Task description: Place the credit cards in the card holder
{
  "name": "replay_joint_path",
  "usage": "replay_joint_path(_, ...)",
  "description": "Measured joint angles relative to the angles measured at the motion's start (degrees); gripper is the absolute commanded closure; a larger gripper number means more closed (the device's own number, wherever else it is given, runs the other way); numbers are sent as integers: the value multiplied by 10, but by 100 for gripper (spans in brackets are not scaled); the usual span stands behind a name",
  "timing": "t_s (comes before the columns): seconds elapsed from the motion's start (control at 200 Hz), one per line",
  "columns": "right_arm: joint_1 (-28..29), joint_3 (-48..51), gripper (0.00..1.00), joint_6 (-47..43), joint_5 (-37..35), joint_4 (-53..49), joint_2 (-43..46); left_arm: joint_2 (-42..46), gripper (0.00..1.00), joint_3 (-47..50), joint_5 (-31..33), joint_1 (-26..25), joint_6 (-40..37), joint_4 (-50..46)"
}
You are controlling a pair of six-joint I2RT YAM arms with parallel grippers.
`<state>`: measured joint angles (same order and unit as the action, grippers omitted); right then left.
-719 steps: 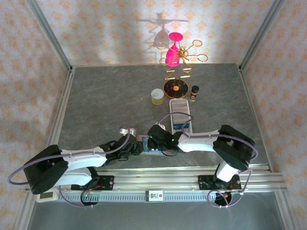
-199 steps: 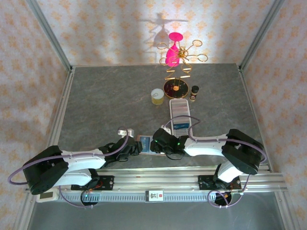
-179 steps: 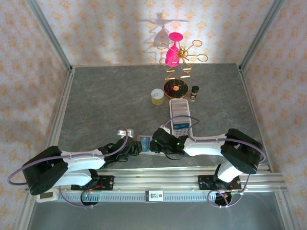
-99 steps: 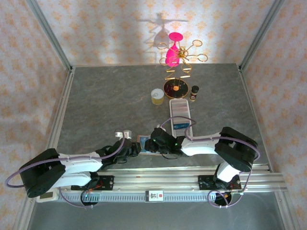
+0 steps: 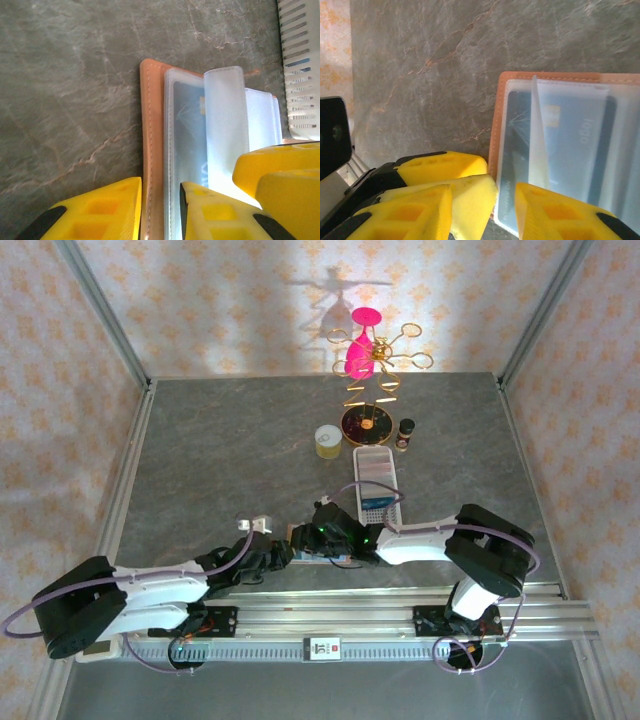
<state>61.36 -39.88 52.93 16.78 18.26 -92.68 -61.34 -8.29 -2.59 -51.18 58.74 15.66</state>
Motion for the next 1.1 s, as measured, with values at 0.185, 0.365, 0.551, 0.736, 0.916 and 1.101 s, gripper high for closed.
replay_joint_path(0.185, 0, -7, 61, 7, 19, 74, -10, 79, 65, 6, 11, -13, 18, -90)
replay_joint_path(0.365, -1, -35, 68, -31, 22, 90, -5, 174, 62, 12, 60, -13, 41, -200)
replay_joint_path(0.551, -45, -52, 62, -178, -44, -1, 124, 267, 57, 12, 114, -13, 46, -289)
replay_joint_path(0.736, -70, -46, 58, -534, -104, -43, 285, 289, 54, -14, 142, -13, 20, -317)
replay_joint_path(0.916, -116, -32, 25, -884, -118, -174, 340, 251, 54, -51, 151, -13, -16, -306)
replay_joint_path(1.101, -246, -16, 7, -1140, -120, -301, 336, 205, 54, -59, 148, -13, -44, -281)
